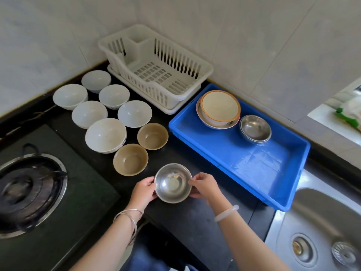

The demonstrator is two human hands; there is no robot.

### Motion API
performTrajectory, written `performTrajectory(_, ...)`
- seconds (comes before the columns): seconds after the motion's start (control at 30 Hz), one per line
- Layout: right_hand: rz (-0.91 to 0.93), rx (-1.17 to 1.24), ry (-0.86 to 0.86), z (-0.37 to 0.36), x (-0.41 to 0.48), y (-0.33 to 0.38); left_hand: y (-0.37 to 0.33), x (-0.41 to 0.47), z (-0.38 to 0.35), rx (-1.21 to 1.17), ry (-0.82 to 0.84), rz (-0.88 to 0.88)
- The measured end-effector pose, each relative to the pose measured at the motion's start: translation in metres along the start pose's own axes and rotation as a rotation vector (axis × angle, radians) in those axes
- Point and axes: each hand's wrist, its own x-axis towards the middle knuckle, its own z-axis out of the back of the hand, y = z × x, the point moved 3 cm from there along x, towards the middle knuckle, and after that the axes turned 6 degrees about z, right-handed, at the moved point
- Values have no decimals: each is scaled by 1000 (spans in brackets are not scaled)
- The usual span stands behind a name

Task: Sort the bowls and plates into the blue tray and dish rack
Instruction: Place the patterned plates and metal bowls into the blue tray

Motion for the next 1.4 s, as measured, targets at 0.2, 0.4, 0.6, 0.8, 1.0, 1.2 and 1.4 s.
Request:
performTrajectory(0.2,-60,208,82,0,5,-10,-9,-2,-5,-4,-15,15)
performTrajectory(0.4,-1,244,56,13,6,-6,-38,-7,-16,26,24,-8)
performTrajectory(0.6,137,390,-26,64,3,31,-96,-14,-53,59,101,-112)
performTrajectory(0.8,215,406,-168,134,11,56,-150,-14,-123,82,214,-154)
performTrajectory(1.0,243,441,-349,200,28,59,-179,-1,-204,126,285,-171)
performTrajectory(1.2,223,460,-532,250,60,55,-198,22,-275,217,269,-185)
performTrajectory(1.4,201,418,-610,272,95,55,-201,45,-310,331,102,-242)
